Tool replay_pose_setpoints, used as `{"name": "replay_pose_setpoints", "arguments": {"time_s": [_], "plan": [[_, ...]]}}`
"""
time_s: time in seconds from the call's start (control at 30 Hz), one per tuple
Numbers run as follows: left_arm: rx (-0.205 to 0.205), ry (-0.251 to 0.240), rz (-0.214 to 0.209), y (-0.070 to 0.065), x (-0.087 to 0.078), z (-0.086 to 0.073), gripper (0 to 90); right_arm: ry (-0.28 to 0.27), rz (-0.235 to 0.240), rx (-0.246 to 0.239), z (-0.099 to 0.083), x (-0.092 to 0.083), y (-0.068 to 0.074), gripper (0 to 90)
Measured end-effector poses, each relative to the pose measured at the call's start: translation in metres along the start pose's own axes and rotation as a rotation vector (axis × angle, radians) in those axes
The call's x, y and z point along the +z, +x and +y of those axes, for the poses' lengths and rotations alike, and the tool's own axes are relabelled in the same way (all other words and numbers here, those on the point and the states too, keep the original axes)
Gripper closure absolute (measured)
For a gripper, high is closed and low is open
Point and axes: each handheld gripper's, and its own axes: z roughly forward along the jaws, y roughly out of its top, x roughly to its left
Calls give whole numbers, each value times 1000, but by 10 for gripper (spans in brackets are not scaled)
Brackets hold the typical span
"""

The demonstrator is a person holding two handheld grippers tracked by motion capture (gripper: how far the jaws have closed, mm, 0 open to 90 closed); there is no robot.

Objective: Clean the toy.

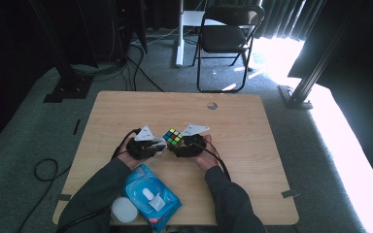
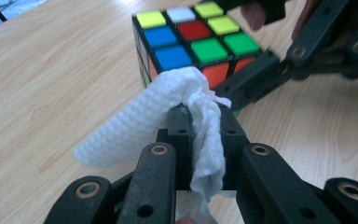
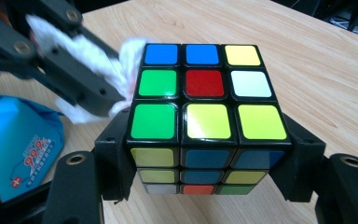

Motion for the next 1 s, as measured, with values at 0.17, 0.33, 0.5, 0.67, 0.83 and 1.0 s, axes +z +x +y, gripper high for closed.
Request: {"name": "replay_pose_setpoints", "arguments": {"time_s": [0.17,0.33,0.5,0.67,0.83,1.0], "plan": [[19,26,0,-4,4,0,808,-28,13,29,5,-3,-1,342],[27,39,-13,-6,6,1,808,-37,9,41,7,-2,-1,342],[56,46,-33,-10,7,3,807,-45,9,57,9,1,0,342],[79,46,-72,-16,8,5,807,-56,8,71,11,1,1,342],[81,45,-56,-15,8,5,809,-60,16,79,13,1,1,342],[52,42,-16,-8,7,3,810,-55,18,83,11,-5,-2,342]]}}
